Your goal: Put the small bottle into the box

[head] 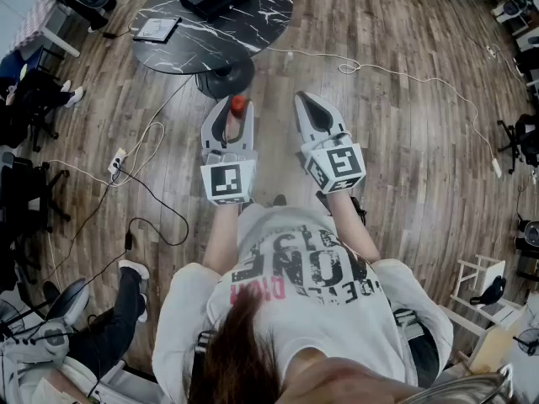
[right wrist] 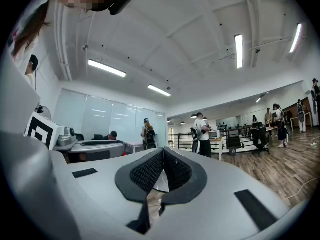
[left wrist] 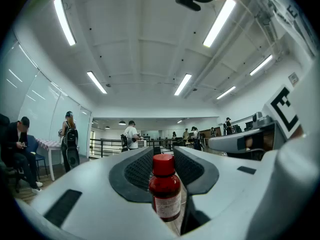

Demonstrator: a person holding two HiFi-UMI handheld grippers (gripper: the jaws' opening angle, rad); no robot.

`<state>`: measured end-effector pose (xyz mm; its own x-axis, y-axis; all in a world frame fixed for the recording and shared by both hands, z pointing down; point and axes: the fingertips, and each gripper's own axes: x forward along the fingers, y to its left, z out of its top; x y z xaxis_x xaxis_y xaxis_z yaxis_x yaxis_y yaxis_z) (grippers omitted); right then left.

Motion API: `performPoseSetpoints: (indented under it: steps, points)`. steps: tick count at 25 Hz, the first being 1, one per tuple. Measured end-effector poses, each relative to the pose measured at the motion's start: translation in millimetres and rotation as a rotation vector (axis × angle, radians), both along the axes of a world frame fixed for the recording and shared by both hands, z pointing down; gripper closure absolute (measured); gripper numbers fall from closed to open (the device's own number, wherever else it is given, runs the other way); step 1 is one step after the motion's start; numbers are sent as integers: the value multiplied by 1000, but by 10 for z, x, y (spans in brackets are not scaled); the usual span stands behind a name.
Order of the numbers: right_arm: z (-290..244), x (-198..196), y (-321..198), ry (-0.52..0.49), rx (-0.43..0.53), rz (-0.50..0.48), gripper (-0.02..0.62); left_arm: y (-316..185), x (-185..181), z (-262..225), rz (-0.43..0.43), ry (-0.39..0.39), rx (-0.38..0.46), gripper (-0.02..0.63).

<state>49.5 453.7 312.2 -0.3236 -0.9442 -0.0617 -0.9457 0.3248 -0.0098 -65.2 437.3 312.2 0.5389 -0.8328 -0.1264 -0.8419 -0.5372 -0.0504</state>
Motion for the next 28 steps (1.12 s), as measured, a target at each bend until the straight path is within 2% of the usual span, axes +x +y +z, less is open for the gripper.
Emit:
performPoseSetpoints:
  steps: [16, 28]
  points:
    - [-50, 94, 21, 9, 19, -41, 595, 41, 110, -20, -28, 10, 2, 479]
    - [-60, 126, -19, -44, 25, -61, 594, 12, 165, 11, -13, 7, -7, 479]
